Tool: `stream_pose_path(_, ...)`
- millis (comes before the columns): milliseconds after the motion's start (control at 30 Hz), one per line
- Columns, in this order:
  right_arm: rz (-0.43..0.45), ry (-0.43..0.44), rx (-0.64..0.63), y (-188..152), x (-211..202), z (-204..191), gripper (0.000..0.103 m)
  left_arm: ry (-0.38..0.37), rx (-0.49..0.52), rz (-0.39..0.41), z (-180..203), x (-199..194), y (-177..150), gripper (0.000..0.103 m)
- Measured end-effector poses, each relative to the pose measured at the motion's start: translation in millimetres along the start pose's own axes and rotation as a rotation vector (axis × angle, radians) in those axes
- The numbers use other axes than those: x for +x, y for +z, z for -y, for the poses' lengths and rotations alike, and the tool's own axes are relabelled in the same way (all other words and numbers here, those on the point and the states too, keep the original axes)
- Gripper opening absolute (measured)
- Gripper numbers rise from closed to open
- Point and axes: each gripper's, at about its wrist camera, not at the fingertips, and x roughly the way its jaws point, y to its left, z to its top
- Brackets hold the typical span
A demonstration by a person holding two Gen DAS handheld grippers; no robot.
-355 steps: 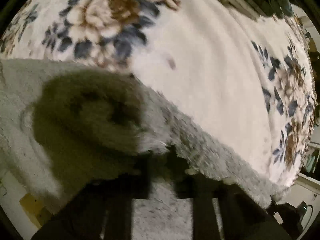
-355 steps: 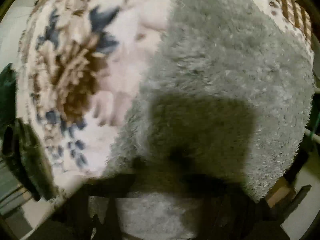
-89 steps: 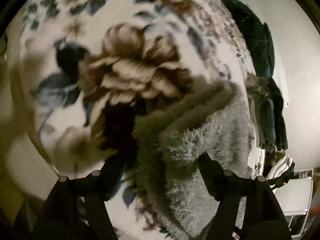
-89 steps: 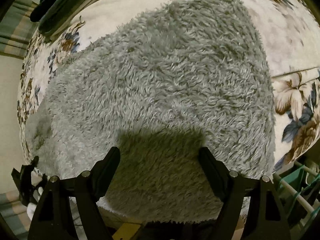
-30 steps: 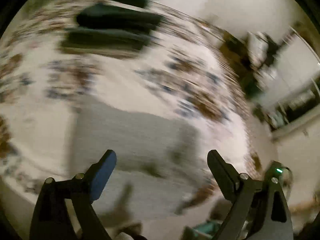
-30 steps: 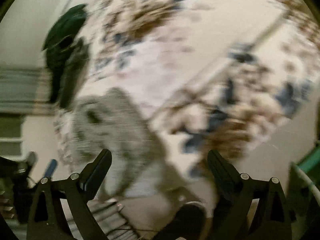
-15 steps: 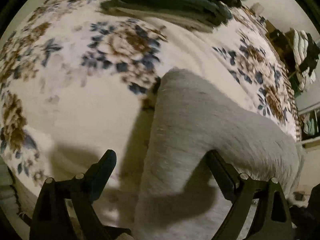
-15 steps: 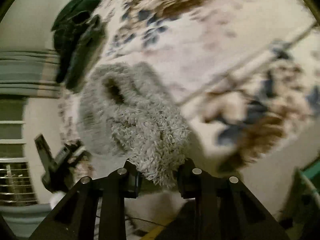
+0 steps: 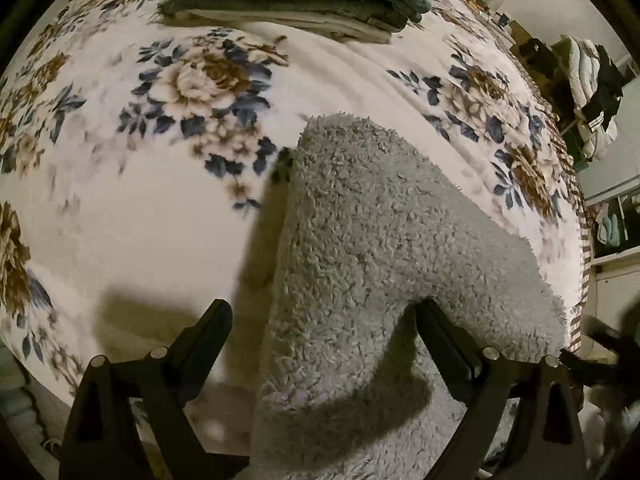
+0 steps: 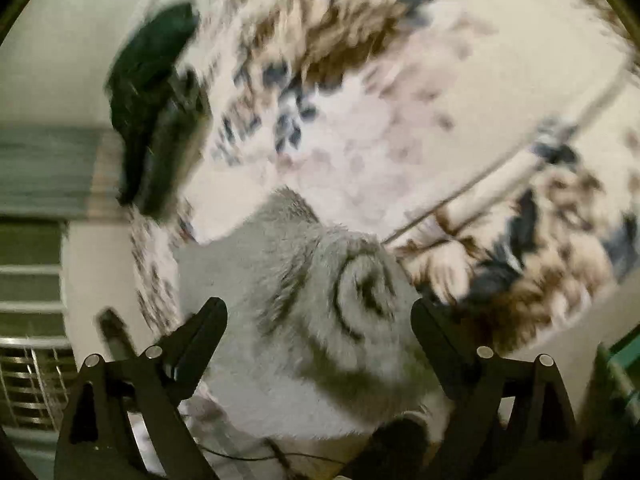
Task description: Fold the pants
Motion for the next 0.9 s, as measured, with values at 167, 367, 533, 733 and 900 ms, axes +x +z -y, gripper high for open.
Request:
stream_pose_path(167, -0.057, 0.022, 0.033, 31, 44, -5, 0.025, -0.005, 0.006, 0.009, -4, -6, -1, 0.095)
stream_pose_path(367, 0.104, -0.071, -0.042, 61, 33, -28, 0.04, -0.032, -0.059, -0.023, -23, -3, -4, 0.095)
stream_pose_path(533, 0.036, -0.042, 0.069, 37, 19, 4, 0.067, -0.097, -0.071, 0.009, -16, -32, 3, 0.095)
stream_pose_path(733, -0.021, 0.03, 0.325, -33, 23, 68, 0.069, -0.148, 0.101, 0.026, 64, -40, 49, 0.095)
stream_pose_path(900, -0.007, 0.173, 0.483, -60, 58, 98, 0.069, -0.164, 0.341, -0.125, 177, 21, 69, 0.095)
